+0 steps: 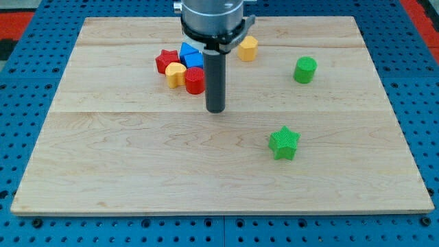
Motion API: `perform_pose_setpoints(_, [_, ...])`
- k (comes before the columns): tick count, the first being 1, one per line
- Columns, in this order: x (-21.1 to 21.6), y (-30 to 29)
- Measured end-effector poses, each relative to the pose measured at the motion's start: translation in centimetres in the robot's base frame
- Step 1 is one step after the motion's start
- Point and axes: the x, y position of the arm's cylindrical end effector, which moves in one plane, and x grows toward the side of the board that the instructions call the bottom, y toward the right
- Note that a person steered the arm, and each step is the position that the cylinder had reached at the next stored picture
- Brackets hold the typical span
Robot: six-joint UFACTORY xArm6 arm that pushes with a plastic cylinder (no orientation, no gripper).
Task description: Move your arm towards down
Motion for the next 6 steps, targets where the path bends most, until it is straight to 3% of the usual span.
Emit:
perform_pose_setpoints(4, [10.9,4.3])
perform_pose_setpoints(6, [11.9,10.2])
